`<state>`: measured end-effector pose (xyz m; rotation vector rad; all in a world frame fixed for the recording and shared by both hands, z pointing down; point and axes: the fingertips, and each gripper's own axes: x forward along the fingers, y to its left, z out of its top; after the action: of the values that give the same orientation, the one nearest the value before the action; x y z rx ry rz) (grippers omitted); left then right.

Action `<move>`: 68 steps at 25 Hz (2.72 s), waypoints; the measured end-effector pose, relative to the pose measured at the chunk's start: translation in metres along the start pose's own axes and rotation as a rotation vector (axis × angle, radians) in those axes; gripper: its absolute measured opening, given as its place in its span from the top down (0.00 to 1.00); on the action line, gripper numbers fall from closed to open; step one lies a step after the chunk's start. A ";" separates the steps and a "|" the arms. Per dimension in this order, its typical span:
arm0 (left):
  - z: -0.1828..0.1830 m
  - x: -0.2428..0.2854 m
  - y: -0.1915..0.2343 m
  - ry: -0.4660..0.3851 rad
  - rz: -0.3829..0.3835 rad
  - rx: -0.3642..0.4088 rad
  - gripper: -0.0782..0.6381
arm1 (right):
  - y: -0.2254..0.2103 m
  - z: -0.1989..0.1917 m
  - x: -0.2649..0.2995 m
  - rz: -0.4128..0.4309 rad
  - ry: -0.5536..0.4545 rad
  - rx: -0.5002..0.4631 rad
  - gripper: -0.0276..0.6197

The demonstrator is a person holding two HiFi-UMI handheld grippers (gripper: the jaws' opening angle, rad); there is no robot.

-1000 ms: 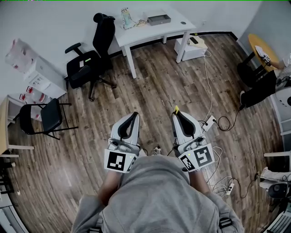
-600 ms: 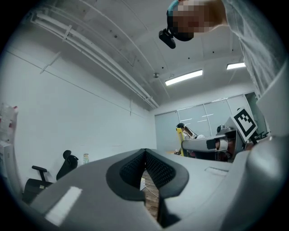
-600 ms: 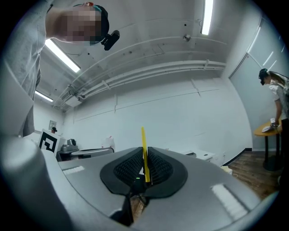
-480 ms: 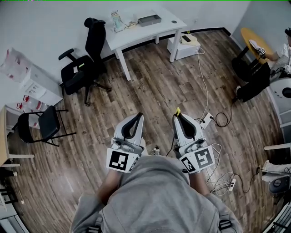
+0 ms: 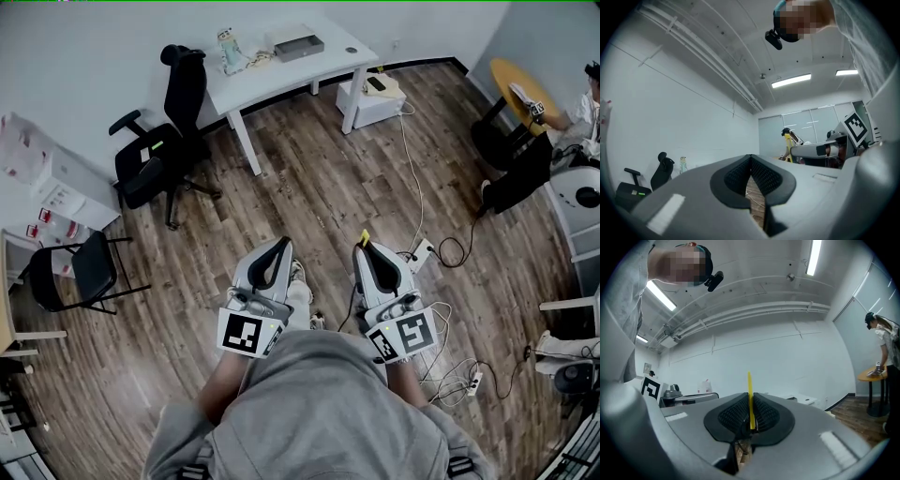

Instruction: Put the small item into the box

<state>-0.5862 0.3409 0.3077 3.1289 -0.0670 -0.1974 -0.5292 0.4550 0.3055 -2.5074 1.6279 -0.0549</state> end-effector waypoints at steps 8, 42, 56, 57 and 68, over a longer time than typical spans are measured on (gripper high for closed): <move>-0.013 0.048 0.029 0.010 0.008 -0.016 0.89 | -0.045 -0.003 0.048 -0.034 0.017 0.025 0.88; -0.038 0.228 0.144 0.074 -0.062 -0.021 0.89 | -0.136 0.000 0.234 -0.057 0.054 0.019 0.88; -0.046 0.232 0.164 0.043 0.003 -0.017 0.89 | -0.143 -0.010 0.252 -0.022 0.080 0.030 0.88; -0.047 0.234 0.166 0.045 0.013 -0.017 0.89 | -0.146 -0.010 0.254 -0.016 0.082 0.029 0.88; -0.059 0.284 0.185 0.089 0.102 -0.015 0.89 | -0.189 -0.009 0.308 0.073 0.110 0.046 0.88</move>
<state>-0.3054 0.1439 0.3318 3.1038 -0.2233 -0.0578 -0.2331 0.2489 0.3262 -2.4479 1.7376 -0.2230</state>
